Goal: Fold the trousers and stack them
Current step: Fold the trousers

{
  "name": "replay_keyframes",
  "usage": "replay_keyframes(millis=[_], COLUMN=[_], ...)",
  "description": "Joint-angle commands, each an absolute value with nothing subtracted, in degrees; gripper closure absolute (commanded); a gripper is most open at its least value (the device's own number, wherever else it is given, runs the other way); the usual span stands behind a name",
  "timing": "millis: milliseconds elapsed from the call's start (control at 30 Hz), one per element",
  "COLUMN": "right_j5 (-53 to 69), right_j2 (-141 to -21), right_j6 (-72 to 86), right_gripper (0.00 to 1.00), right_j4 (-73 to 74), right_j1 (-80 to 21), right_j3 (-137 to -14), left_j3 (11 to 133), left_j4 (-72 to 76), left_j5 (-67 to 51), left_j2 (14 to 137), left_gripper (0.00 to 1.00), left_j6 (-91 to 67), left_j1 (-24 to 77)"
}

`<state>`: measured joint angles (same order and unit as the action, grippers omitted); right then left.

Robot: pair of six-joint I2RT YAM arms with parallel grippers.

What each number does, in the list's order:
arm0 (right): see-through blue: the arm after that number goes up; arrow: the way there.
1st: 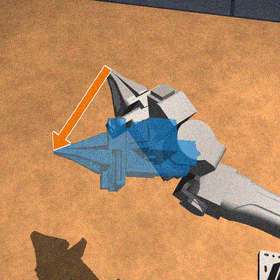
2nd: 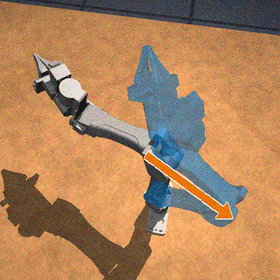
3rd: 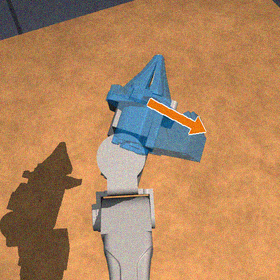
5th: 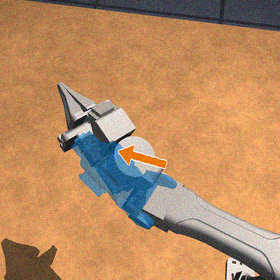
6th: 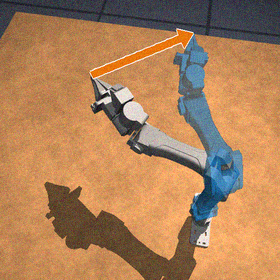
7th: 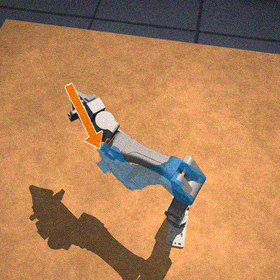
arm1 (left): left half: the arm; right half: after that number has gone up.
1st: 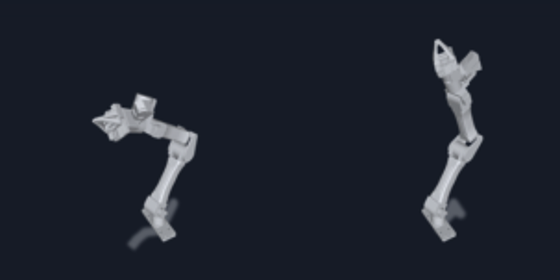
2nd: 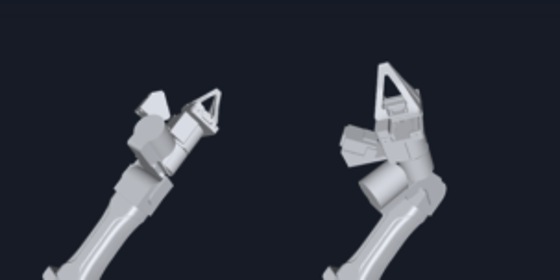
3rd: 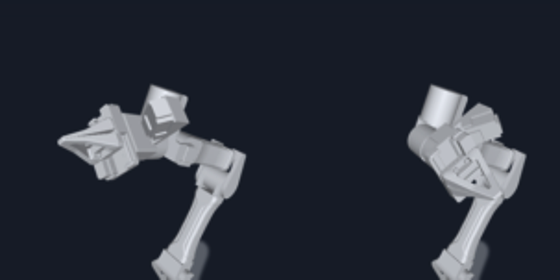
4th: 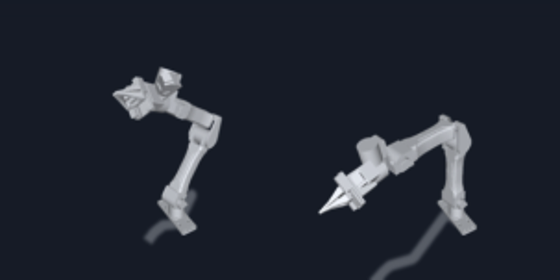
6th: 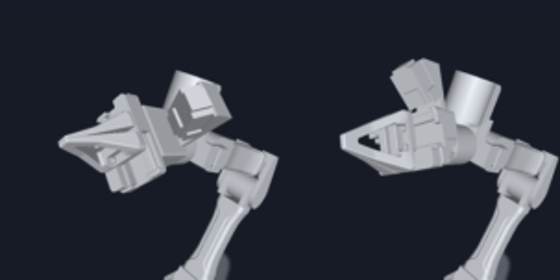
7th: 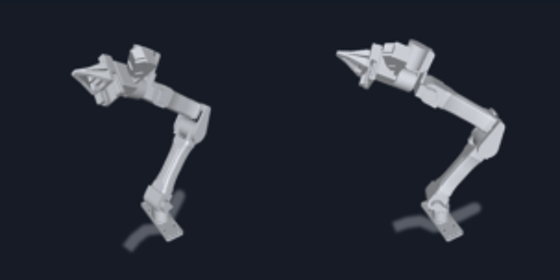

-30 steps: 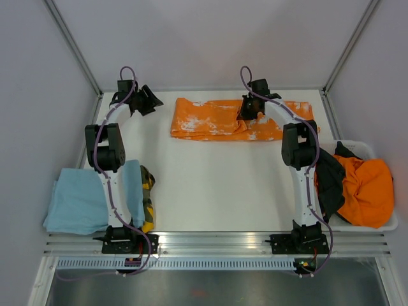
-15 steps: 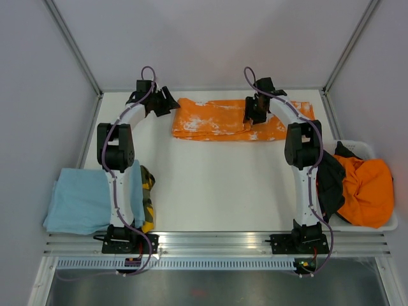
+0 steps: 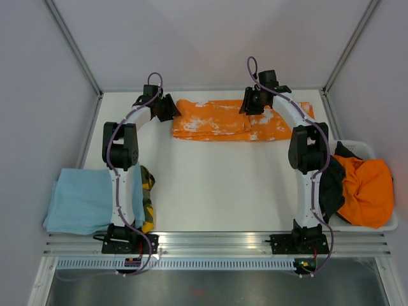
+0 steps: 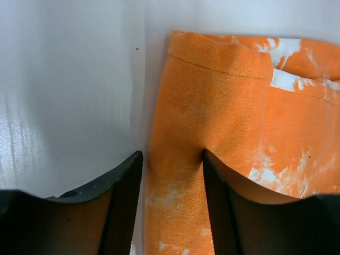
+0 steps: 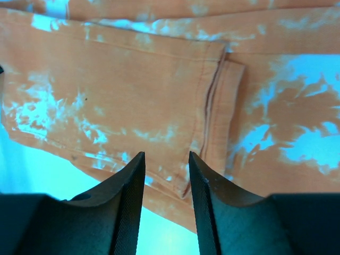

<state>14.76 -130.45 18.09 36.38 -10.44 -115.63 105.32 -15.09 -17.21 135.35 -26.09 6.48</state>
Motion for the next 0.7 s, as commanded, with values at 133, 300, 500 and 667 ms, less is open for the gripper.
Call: replay_keyframes(millis=[133,300,500,667], right_j5=[14.86,13.28,7.56,8.6], right_j2=[-129.9,-132.27,-137.02,-139.3], right_j6=[20.22,21.27,21.53,21.97], right_gripper=[0.6,0.64,0.75,0.78], right_j4=[33.49,30.33,29.88,28.39], right_j1=[-12.3,-12.74,-16.52,-18.98], right_j3=[-111.98,-109.86,-113.11,-113.47], left_j3=[108.54,108.28,108.19,108.98], left_j4=[-15.11,-16.79,-16.53,-15.56], left_j5=[-18.73,-13.19,-11.43,-11.43], left_j2=[138.25,136.06,128.77,122.36], left_gripper=[0.72,0.98,0.98,0.98], left_j6=[-26.63,-26.37,-25.75,-24.79], left_j1=[7.56,6.86,3.0,0.7])
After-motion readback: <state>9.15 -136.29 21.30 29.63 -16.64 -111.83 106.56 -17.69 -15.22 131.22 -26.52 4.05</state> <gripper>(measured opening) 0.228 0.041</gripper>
